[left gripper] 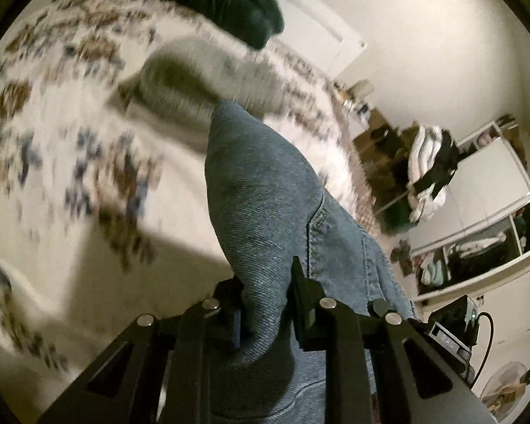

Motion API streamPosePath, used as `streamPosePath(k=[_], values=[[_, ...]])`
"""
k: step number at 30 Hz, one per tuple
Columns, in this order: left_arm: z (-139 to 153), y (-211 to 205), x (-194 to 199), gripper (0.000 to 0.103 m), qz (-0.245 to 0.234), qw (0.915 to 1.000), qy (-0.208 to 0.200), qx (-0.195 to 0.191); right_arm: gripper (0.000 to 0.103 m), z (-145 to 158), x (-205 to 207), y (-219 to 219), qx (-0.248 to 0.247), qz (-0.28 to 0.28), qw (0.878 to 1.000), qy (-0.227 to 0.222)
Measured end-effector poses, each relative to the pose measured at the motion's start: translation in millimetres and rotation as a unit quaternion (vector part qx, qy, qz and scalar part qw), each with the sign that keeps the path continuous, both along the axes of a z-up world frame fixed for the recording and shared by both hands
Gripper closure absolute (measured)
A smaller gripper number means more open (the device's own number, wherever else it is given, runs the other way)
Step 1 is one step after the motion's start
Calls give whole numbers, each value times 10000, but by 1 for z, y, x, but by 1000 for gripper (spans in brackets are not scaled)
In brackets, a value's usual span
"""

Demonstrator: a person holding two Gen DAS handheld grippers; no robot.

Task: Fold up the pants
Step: 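Lift the folded jeans with both grippers and lay them on the grey sweater stack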

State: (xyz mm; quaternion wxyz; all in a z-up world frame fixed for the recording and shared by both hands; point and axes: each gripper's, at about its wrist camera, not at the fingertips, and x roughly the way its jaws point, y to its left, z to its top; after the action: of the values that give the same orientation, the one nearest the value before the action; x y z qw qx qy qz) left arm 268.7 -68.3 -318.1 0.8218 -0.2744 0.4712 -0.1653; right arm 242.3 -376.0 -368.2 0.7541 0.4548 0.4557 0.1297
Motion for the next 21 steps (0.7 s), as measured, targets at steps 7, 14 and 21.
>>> streamPosePath(k=[7,14,21], values=[[48,43,140,85,13,9986,-501,-154,67,82,139,34,-123,-77,9982,-590],[20,92,309,85,-40,9990,-438,-80,67,78,313,85,-173,-269,9972,-672],[-64,122,401,85,-47,9997,94,239,67,-4,441,136,-225,-352,9985,-340]])
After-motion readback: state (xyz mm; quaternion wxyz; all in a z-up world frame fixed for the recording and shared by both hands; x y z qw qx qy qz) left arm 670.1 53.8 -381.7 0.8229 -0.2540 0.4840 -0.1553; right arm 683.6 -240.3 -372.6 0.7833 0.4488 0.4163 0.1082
